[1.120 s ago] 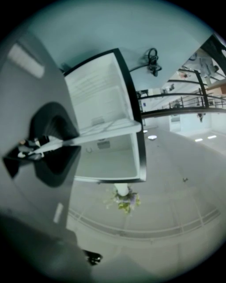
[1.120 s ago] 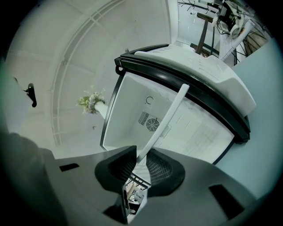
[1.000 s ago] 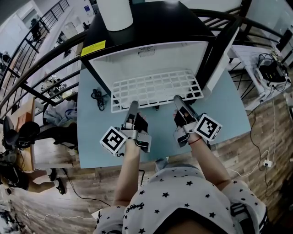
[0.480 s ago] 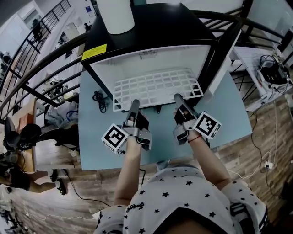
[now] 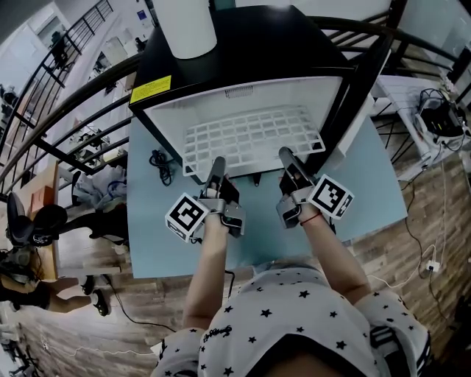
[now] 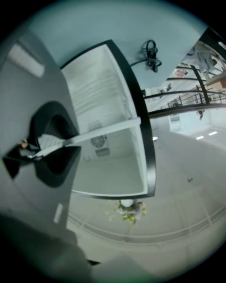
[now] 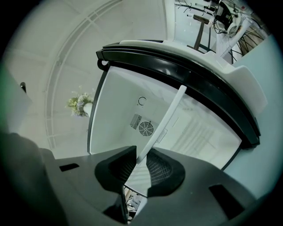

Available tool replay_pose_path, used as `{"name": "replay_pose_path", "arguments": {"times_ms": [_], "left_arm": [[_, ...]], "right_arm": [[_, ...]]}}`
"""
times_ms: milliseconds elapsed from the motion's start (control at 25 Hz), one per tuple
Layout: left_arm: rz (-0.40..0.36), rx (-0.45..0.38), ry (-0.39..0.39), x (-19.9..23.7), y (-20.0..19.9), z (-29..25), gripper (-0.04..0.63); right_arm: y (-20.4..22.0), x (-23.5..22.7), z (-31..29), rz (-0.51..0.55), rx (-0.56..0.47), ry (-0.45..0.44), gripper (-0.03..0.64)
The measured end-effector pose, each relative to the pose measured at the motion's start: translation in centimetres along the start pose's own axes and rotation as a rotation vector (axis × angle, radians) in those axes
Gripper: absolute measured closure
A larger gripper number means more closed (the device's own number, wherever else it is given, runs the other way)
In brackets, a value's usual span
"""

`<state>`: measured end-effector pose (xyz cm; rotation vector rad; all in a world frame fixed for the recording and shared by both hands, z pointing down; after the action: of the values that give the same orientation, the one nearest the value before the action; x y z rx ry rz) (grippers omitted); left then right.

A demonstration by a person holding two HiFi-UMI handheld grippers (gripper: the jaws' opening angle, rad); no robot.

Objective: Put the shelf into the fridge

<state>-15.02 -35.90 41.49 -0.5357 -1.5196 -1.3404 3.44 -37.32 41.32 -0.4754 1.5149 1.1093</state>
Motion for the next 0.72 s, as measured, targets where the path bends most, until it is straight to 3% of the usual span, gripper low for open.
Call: {"name": "replay_pose_path", "arguments": {"times_ms": [280,720], "left_arm": [[-0.004,0.003,-0.027,0.9,-0.6,-1.9,0.541],[-0.104,0.021,-0.061,2.3,-1.7,-4.8,0.525]], "right_arm": [[-0.9,-0.7,-2.0,-0.005,-0.012,0.018,0.552],[-2.0,-1.9,-5.0,-0.001,-0.053,0.035,0.549]]}}
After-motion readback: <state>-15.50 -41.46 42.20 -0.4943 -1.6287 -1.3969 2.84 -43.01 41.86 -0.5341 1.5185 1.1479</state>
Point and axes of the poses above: the fingertips, and each gripper's own axes: z backward along the fingers, x to its left, y out of its underside, the point moved 1 cm from there along z, backward along the fingers, and after that the axes turned 10 degrees about -z, right-handed, at the moved point
